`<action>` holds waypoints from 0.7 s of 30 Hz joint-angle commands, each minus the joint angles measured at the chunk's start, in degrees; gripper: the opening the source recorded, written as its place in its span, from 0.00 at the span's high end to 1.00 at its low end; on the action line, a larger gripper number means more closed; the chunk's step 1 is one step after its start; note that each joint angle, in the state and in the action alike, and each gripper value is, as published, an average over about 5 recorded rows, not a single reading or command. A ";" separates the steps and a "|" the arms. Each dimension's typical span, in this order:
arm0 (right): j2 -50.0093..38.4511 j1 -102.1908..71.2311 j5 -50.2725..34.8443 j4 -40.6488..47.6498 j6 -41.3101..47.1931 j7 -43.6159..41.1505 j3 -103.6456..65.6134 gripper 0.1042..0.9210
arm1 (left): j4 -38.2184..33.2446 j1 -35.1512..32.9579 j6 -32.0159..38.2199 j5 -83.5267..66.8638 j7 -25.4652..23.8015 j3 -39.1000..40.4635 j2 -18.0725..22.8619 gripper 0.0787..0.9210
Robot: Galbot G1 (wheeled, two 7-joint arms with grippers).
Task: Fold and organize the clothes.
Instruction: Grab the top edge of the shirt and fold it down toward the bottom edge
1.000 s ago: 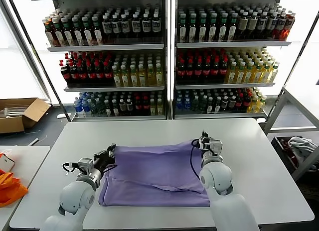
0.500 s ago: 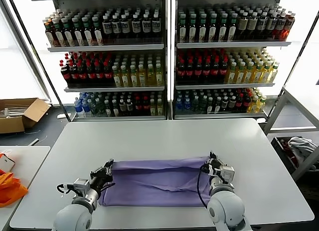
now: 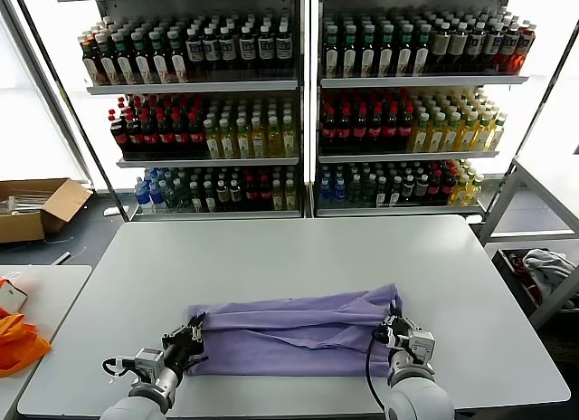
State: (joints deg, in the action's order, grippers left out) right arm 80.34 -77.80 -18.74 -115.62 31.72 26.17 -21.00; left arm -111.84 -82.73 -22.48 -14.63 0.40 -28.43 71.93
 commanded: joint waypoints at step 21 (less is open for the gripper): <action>-1.84 -4.05 -0.88 -7.53 0.19 -2.01 -3.39 0.37 | -8.30 -4.32 1.38 6.92 2.05 -0.91 2.36 0.44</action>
State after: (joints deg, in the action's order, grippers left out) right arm 79.35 -80.70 -17.25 -116.75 31.65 24.37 -22.38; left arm -117.59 -85.81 -20.63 -11.14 0.62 -28.78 73.63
